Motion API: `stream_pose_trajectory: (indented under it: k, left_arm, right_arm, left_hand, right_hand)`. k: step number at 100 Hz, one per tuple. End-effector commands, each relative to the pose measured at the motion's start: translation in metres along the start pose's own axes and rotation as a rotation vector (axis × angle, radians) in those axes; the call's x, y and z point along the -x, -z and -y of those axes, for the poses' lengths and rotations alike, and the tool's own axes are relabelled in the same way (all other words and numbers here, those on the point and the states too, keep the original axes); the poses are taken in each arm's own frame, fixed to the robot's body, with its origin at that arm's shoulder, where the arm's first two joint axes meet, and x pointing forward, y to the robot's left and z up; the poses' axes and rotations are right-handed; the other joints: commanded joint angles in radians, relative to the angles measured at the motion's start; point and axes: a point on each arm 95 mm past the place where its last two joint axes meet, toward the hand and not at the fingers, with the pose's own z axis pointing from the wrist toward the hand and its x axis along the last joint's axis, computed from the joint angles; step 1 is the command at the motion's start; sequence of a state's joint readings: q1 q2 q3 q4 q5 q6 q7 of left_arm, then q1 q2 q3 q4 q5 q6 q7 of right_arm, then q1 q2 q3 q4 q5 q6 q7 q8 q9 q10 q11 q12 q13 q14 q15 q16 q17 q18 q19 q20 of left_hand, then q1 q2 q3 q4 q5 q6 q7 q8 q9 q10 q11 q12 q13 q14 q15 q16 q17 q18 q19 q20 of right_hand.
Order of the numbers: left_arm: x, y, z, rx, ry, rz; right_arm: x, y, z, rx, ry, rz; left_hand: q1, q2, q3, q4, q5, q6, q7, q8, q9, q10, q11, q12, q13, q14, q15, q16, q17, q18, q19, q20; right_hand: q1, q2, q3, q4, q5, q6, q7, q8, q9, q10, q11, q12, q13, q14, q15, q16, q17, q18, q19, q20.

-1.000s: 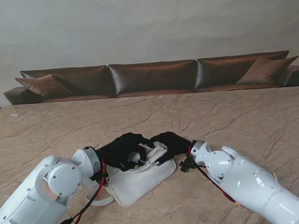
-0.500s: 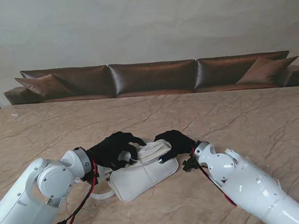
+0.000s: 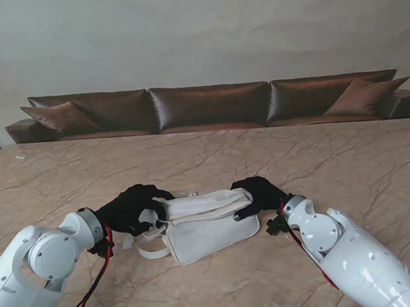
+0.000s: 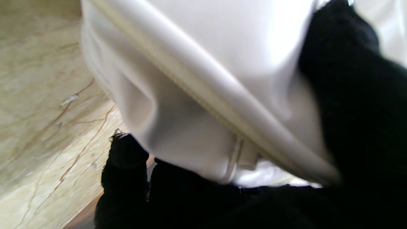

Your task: Pack the cosmetics bag

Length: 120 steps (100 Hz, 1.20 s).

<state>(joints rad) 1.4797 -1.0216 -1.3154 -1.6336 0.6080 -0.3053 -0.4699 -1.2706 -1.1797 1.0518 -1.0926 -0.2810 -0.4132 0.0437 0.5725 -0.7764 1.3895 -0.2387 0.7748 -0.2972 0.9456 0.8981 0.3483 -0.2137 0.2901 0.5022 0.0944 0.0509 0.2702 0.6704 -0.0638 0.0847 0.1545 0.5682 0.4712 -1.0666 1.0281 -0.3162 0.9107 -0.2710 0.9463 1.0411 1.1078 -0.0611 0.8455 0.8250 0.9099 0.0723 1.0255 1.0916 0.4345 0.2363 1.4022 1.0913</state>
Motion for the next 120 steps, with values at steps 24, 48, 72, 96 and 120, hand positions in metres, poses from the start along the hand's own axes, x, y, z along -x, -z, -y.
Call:
stream_pose_trajectory:
  k: [24, 48, 72, 96, 120]
  left_arm:
    - [0.037, 0.031, -0.039, 0.013, 0.048, 0.142]
    - [0.044, 0.043, -0.077, -0.006, 0.157, 0.192]
    - [0.045, 0.046, -0.090, -0.003, 0.216, 0.189]
    - [0.035, 0.038, -0.105, 0.094, 0.136, 0.174]
    - [0.027, 0.037, -0.116, 0.248, -0.004, 0.132]
  right_arm:
    - [0.030, 0.027, -0.004, 0.004, 0.044, 0.104]
    - [0.031, 0.031, 0.001, 0.016, 0.038, 0.127]
    - [0.032, 0.033, 0.002, 0.018, 0.047, 0.140]
    - [0.033, 0.031, 0.006, 0.020, 0.040, 0.146]
    - [0.033, 0.030, 0.006, 0.036, 0.043, 0.155]
  left_hand:
    - [0.015, 0.052, 0.026, -0.020, 0.069, 0.041, 0.192, 0.074, 0.031, 0.107, 0.106, 0.052, 0.004, -0.010, -0.021, 0.008, -0.010, -0.008, -0.009, 0.016]
    - [-0.038, 0.178, -0.103, 0.019, -0.001, 0.052, 0.146, 0.052, 0.009, 0.127, 0.083, 0.040, -0.009, -0.002, -0.038, 0.001, -0.007, -0.003, -0.024, -0.002]
    - [-0.247, 0.378, -0.311, 0.201, -0.032, 0.125, 0.204, 0.101, -0.003, 0.151, 0.058, 0.045, -0.021, 0.016, -0.082, 0.000, -0.004, 0.015, -0.047, -0.072]
    - [-0.206, 0.515, -0.524, 0.219, 0.064, 0.133, 0.335, 0.207, 0.018, 0.133, 0.083, 0.069, -0.011, 0.011, -0.082, 0.021, -0.001, -0.004, -0.045, -0.082]
    - [-0.246, 0.539, -0.474, 0.253, 0.108, 0.145, 0.399, 0.252, 0.031, 0.147, 0.083, 0.056, -0.009, 0.018, -0.073, 0.026, 0.000, -0.005, -0.051, -0.091]
  right_hand:
    - [0.472, 0.412, 0.400, 0.060, 0.314, -0.163, 0.199, 0.024, 0.169, 0.006, 0.232, 0.054, 0.099, 0.089, 0.224, 0.095, -0.007, -0.001, 0.035, -0.009]
    - [0.474, 0.401, 0.409, 0.057, 0.318, -0.158, 0.198, 0.022, 0.173, 0.013, 0.233, 0.054, 0.102, 0.097, 0.226, 0.095, -0.009, 0.002, 0.037, -0.010]
    - [0.475, 0.393, 0.417, 0.054, 0.318, -0.154, 0.197, 0.020, 0.178, 0.017, 0.235, 0.054, 0.107, 0.100, 0.229, 0.094, -0.007, 0.003, 0.039, -0.010]
    - [0.474, 0.388, 0.423, 0.055, 0.319, -0.148, 0.196, 0.017, 0.181, 0.022, 0.237, 0.054, 0.112, 0.106, 0.232, 0.091, -0.005, 0.007, 0.042, -0.011]
    - [0.474, 0.386, 0.425, 0.056, 0.319, -0.147, 0.197, 0.015, 0.182, 0.024, 0.238, 0.053, 0.114, 0.108, 0.236, 0.090, -0.004, 0.010, 0.046, -0.011]
